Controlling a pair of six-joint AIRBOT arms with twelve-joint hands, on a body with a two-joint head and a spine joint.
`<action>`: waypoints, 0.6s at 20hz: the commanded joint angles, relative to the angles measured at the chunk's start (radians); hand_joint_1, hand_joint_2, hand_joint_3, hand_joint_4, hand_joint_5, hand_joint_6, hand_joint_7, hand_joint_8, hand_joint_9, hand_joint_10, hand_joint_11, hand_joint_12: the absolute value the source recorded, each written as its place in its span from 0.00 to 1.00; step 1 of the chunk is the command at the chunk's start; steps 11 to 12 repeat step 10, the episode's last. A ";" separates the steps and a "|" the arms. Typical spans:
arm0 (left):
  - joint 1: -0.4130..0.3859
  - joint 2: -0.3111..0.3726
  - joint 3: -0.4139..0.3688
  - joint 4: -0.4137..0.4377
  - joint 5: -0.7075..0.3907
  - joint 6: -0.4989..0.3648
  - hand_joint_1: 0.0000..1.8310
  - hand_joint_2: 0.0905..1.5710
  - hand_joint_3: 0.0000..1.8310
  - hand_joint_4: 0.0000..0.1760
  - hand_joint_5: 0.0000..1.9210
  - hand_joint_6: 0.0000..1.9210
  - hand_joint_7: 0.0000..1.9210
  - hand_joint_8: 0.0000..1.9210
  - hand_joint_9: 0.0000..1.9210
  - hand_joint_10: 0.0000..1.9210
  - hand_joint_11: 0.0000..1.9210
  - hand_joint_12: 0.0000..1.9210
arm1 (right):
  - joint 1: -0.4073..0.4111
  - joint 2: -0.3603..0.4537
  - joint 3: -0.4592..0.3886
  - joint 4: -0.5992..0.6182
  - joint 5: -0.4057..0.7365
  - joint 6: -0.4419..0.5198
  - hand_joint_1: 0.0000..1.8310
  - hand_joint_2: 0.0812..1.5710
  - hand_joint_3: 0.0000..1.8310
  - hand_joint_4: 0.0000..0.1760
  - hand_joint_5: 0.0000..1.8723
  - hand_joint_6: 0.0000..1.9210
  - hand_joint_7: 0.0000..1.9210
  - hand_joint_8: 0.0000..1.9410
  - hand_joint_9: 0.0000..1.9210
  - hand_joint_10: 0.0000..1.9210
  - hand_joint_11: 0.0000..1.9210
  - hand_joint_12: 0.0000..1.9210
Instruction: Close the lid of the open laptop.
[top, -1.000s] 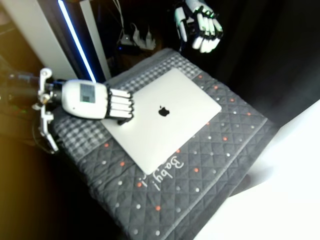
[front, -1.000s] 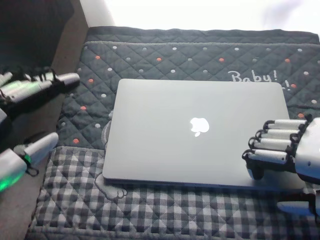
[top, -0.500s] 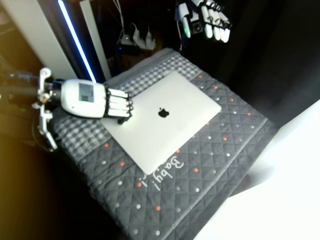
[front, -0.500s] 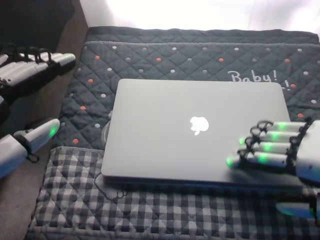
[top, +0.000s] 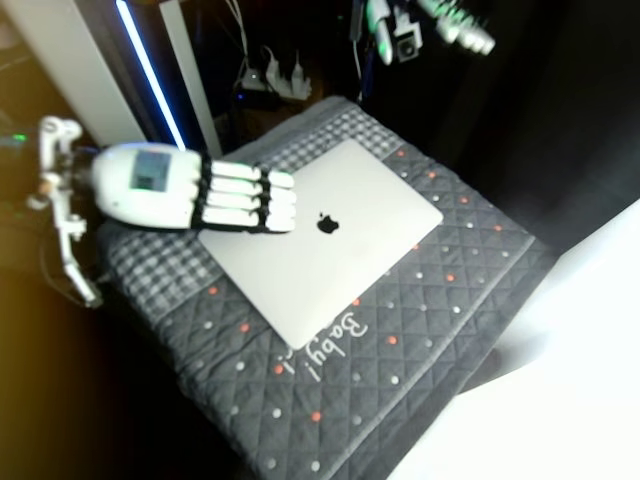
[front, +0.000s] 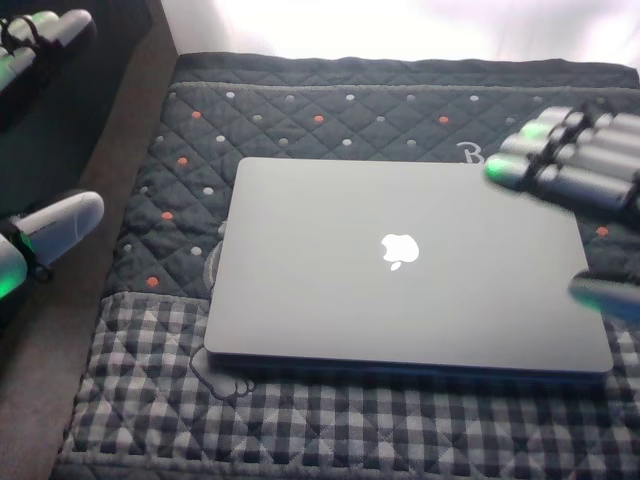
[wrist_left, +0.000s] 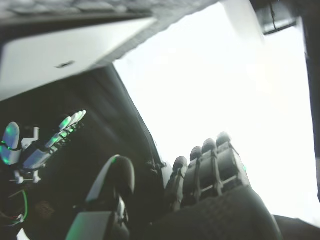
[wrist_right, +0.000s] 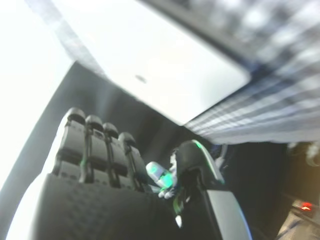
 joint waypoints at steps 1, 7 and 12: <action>-0.016 0.008 0.007 0.006 -0.129 -0.005 0.23 0.79 0.00 0.70 0.00 0.00 0.00 0.00 0.00 0.00 0.00 0.00 | 0.008 0.016 -0.003 0.036 0.136 -0.024 0.16 0.89 0.00 0.00 0.00 0.00 0.00 0.00 0.00 0.00 0.00 0.00; -0.037 0.025 0.021 0.004 -0.165 -0.038 0.14 0.72 0.00 0.72 0.00 0.00 0.00 0.00 0.00 0.00 0.00 0.00 | 0.008 0.063 -0.034 0.128 0.228 -0.128 0.12 0.86 0.00 0.00 0.00 0.00 0.00 0.00 0.00 0.00 0.00 0.00; -0.037 0.027 0.029 -0.005 -0.170 -0.040 0.12 0.73 0.00 0.86 0.00 0.00 0.00 0.00 0.00 0.00 0.00 0.00 | 0.008 0.071 -0.031 0.134 0.257 -0.128 0.14 0.88 0.00 0.00 0.00 0.00 0.00 0.00 0.00 0.00 0.00 0.00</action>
